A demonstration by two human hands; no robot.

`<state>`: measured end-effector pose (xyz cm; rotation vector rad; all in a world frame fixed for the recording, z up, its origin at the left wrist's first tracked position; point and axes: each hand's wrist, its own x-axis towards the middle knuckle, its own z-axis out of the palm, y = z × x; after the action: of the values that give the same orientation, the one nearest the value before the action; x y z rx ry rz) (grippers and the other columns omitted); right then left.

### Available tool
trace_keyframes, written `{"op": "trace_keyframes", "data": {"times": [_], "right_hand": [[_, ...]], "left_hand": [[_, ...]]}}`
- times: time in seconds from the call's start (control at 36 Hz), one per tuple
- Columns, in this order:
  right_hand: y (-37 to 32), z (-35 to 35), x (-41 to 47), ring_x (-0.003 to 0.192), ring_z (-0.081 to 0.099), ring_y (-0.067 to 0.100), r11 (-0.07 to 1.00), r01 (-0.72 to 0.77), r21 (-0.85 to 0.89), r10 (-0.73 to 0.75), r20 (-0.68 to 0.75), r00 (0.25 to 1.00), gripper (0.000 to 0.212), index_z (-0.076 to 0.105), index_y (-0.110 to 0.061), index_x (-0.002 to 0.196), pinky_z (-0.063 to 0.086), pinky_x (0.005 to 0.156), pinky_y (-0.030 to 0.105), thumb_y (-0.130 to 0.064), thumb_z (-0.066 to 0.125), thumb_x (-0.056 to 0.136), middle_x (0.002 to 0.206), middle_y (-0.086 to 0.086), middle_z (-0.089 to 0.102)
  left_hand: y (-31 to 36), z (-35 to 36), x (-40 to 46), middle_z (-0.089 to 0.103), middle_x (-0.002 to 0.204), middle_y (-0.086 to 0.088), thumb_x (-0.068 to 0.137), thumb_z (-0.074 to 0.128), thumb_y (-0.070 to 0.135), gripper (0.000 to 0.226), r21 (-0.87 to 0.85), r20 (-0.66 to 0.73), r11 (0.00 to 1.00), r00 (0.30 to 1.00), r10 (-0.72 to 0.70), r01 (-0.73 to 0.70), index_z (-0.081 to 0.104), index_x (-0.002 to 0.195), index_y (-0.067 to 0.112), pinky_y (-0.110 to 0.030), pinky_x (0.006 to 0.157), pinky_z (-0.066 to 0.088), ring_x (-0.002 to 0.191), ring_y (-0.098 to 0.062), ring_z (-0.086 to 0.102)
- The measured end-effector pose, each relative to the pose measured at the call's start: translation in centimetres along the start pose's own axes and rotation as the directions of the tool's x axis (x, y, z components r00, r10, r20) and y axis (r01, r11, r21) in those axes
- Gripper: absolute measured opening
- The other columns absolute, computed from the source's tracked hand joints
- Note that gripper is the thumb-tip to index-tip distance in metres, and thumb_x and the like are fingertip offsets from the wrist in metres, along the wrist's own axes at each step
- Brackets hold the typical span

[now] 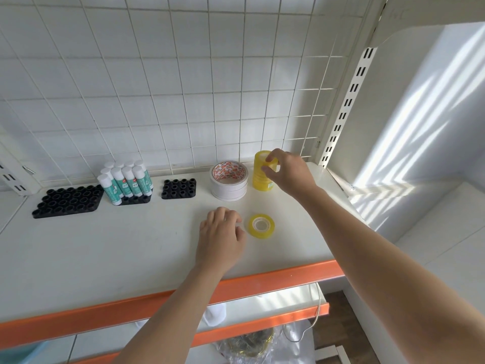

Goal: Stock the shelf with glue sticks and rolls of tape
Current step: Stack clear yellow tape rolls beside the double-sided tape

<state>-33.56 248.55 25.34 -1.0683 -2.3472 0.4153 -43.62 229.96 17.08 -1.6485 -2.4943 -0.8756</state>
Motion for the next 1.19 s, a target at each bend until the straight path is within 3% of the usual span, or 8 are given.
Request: {"op": "trace_keyframes", "data": {"times": [0.28,0.39,0.47,0.61,0.75,0.86,0.94,1.19], "right_hand": [[0.0,0.1,0.1,0.095,0.057,0.029,0.996,0.02,-0.083,-0.017,0.03,0.999,0.03,0.057,-0.013,0.114,0.04,0.069,0.033,-0.033,0.059,0.093,0.105,0.011,0.062],[0.6,0.3,-0.2,0.111,0.054,0.031,0.994,0.049,-0.093,-0.044,0.061,0.997,0.037,0.054,-0.016,0.123,0.047,0.081,0.037,-0.036,0.059,0.093,0.131,0.01,0.051],[1.0,0.3,-1.1,0.118,0.05,0.035,0.994,0.06,-0.087,-0.063,-0.029,0.998,0.039,0.053,-0.015,0.126,0.049,0.088,0.048,-0.033,0.059,0.092,0.136,0.012,0.044],[1.0,0.7,-5.2,0.107,0.055,0.034,0.986,0.16,-0.041,-0.165,-0.186,0.969,0.027,0.061,-0.008,0.115,0.05,0.085,0.043,-0.018,0.06,0.09,0.117,0.012,0.056],[1.5,1.9,-10.2,0.105,0.059,0.031,0.983,0.179,0.041,-0.177,-0.049,0.983,0.021,0.064,-0.011,0.107,0.049,0.089,0.038,-0.022,0.064,0.09,0.113,0.009,0.058],[1.8,2.2,-12.1,0.11,0.057,0.033,0.987,0.151,0.059,-0.158,0.135,0.978,0.047,0.066,-0.013,0.108,0.046,0.095,0.041,-0.051,0.048,0.087,0.119,0.011,0.059],[1.9,1.8,-12.3,0.118,0.052,0.03,0.979,0.194,0.059,-0.202,0.211,0.956,0.051,0.065,-0.015,0.112,0.041,0.101,0.04,-0.057,0.056,0.083,0.126,0.01,0.057],[2.3,2.3,-11.5,0.112,0.053,0.027,0.988,0.156,0.0,-0.154,0.169,0.974,0.027,0.068,-0.024,0.103,0.044,0.096,0.04,-0.037,0.073,0.08,0.118,-0.002,0.061]], "left_hand": [[-0.1,0.2,0.0,0.056,0.095,0.001,0.077,0.056,0.017,0.012,0.001,-0.028,1.0,1.0,0.014,-0.014,0.059,0.089,0.019,-0.034,0.078,0.036,0.092,-0.025,0.051],[-0.3,0.3,-0.1,0.056,0.095,0.001,0.077,0.052,0.019,0.014,0.002,-0.029,1.0,0.999,0.021,-0.021,0.059,0.089,0.019,-0.035,0.078,0.037,0.092,-0.024,0.051],[-0.3,0.3,0.0,0.056,0.097,0.001,0.077,0.051,0.019,0.016,-0.006,-0.019,1.0,1.0,0.014,-0.014,0.06,0.091,0.019,-0.036,0.08,0.037,0.094,-0.024,0.051],[-0.2,0.3,0.0,0.058,0.099,-0.001,0.078,0.051,0.018,0.017,-0.016,-0.026,1.0,1.0,0.013,-0.013,0.061,0.092,0.018,-0.037,0.081,0.038,0.096,-0.026,0.052],[-0.2,0.2,0.0,0.058,0.098,-0.002,0.077,0.049,0.02,0.02,0.001,-0.028,1.0,0.999,0.022,-0.022,0.062,0.091,0.018,-0.039,0.08,0.04,0.095,-0.028,0.053],[-0.1,0.1,0.0,0.058,0.096,-0.004,0.076,0.046,0.021,0.023,0.001,-0.027,1.0,0.999,0.022,-0.022,0.062,0.091,0.017,-0.04,0.08,0.041,0.094,-0.03,0.054],[0.0,0.0,0.0,0.058,0.098,-0.005,0.079,0.053,0.016,0.018,0.005,-0.014,1.0,1.0,0.017,-0.017,0.063,0.093,0.016,-0.04,0.082,0.04,0.096,-0.031,0.053],[0.1,-0.2,-0.1,0.058,0.098,-0.005,0.078,0.05,0.017,0.02,0.008,-0.008,1.0,1.0,0.017,-0.017,0.063,0.093,0.015,-0.04,0.082,0.04,0.096,-0.031,0.053]]}}
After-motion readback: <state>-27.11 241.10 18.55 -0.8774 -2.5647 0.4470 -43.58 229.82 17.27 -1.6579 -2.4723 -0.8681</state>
